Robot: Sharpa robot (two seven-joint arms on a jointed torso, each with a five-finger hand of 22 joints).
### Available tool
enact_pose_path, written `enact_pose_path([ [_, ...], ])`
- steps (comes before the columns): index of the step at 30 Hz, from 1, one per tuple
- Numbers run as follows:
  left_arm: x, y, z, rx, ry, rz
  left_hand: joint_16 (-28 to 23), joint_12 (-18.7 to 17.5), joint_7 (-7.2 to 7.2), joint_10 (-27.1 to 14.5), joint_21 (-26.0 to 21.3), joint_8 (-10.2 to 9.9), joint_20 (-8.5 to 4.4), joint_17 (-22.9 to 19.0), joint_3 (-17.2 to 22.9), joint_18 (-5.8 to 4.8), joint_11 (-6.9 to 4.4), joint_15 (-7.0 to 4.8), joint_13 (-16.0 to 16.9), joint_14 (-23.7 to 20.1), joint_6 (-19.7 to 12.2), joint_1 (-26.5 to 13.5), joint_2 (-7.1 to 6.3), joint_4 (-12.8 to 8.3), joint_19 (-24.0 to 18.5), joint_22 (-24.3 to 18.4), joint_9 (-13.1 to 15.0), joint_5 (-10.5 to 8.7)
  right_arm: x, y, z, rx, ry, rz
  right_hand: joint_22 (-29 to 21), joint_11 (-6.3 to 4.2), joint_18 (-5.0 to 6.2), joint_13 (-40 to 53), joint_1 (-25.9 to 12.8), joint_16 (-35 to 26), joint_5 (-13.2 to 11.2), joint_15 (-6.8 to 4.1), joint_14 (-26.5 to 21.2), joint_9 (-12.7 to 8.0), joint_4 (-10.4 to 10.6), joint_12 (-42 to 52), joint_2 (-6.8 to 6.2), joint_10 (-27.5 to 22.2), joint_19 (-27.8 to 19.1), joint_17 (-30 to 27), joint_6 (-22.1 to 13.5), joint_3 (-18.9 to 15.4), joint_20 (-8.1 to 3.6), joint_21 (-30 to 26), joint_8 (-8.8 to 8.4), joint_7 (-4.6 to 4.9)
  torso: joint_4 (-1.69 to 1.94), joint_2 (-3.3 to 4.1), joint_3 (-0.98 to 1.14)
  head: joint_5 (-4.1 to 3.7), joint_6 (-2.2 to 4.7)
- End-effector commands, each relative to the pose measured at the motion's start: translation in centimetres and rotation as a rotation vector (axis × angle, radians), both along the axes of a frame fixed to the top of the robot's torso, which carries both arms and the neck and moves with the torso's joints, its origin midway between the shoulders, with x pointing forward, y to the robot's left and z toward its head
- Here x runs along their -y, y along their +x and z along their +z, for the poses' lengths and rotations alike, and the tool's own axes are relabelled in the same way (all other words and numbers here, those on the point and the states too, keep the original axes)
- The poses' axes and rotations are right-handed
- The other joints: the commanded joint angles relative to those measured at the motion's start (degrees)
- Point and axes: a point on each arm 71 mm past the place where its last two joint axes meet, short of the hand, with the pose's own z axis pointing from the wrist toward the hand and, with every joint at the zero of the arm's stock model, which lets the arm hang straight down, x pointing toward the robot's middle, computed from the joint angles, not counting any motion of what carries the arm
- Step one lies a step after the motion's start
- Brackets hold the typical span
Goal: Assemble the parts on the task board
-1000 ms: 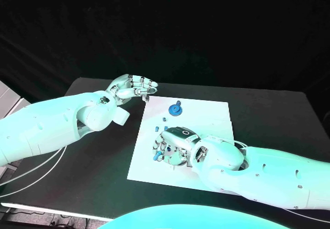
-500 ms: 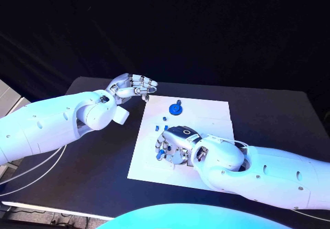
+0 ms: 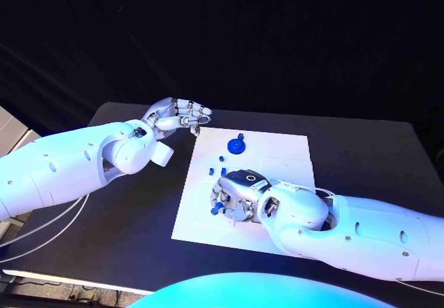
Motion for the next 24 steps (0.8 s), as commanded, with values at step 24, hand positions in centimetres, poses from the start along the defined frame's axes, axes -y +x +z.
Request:
enact_pose_path([
  [24, 0.14, -0.07, 0.09, -0.001, -0.012, -0.012, -0.31, 0.37, 0.05, -0.49, -0.26, 0.31, 0.07, -0.09, 0.01, 0.88, 0.04, -0.03, -0.08, -0.41, -0.3, -0.05, 0.63, -0.18, -0.29, -0.06, 0.05, 0.38, -0.79, 0.0, -0.9, -0.006, -0.042, -0.001, 7.3, 0.39, 0.15, -0.3, -6.11, -0.22, 0.37, 1.8, 2.21, 3.4, 1.65, -4.32, -3.69, -3.39, 1.6, -1.23, -6.27, -1.05, 1.17, -4.38, -4.1, 2.65, 0.01, -0.02, -0.02, 0.08, 0.02],
])
